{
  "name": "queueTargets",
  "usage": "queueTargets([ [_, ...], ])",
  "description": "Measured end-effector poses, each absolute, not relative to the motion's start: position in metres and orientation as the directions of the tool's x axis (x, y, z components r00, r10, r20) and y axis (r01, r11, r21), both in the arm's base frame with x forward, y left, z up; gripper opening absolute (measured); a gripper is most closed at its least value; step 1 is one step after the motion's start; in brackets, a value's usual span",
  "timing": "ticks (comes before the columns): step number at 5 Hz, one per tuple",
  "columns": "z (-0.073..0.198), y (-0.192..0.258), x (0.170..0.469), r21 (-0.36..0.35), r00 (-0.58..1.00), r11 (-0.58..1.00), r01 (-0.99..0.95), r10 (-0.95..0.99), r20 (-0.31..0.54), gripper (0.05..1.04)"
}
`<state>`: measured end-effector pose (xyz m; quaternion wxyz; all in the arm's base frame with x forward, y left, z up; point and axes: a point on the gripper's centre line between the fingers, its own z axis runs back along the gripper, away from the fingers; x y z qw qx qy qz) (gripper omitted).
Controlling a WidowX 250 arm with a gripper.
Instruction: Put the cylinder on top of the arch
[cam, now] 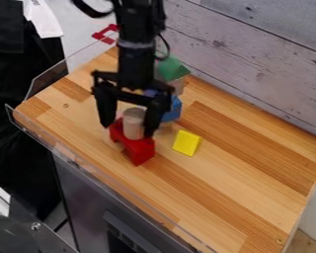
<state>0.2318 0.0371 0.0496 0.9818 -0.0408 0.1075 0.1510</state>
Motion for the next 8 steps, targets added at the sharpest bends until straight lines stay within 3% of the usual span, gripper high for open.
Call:
queueTargets([
  [2, 0.087, 0.033, 0.217, -0.042, 0.957, 0.964, -0.264, 0.256, -0.133, 0.999],
  [3, 0.095, 0.010, 0.215, -0.031, 0.965, 0.978, -0.206, 0.197, -0.172, 0.999],
  [5, 0.104, -0.045, 0.225, -0.061, 0.980, 0.995, -0.080, 0.067, -0.187, 0.999],
  [8, 0.107, -0.048, 0.239, -0.051, 0.981, 0.987, -0.154, 0.146, -0.131, 0.999],
])
